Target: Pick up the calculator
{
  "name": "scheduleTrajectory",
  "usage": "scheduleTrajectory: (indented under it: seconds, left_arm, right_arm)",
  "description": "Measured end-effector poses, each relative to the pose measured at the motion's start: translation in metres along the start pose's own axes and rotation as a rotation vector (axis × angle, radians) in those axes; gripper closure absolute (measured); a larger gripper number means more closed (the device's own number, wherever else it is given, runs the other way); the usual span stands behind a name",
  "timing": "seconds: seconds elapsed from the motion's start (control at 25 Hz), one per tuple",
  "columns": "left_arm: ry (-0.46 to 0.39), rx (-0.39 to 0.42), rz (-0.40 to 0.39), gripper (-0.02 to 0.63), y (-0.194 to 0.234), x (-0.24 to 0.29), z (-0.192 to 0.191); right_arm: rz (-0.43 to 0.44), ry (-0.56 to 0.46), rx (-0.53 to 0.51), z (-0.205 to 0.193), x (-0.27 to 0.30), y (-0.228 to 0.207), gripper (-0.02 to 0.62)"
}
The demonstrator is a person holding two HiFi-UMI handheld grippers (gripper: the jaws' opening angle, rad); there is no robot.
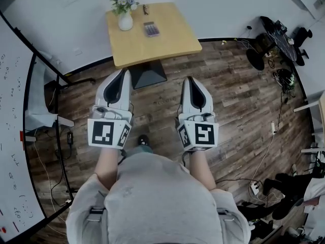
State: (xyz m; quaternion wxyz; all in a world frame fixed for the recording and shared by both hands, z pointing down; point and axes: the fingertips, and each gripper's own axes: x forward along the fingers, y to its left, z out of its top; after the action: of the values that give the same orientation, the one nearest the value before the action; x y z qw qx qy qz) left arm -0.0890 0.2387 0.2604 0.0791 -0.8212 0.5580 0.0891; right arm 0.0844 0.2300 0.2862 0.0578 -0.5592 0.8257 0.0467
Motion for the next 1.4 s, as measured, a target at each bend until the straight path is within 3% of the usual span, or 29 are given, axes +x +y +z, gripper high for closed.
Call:
scheduleTrajectory:
  seconds: [0.64, 1.4]
  left_arm:
    - [-0.014, -0.006, -0.032, 0.601, 0.050, 0.062, -0.016]
    - [0.024, -0.027, -0.020, 0.601, 0.089, 0.087, -0.043]
  right_arm:
    - [-0.032, -0.015, 0.008, -0.010, 0.077, -0.006, 0.595]
    - [-0.024, 0.017, 0.017, -0.031, 0.126, 0.002, 0.595]
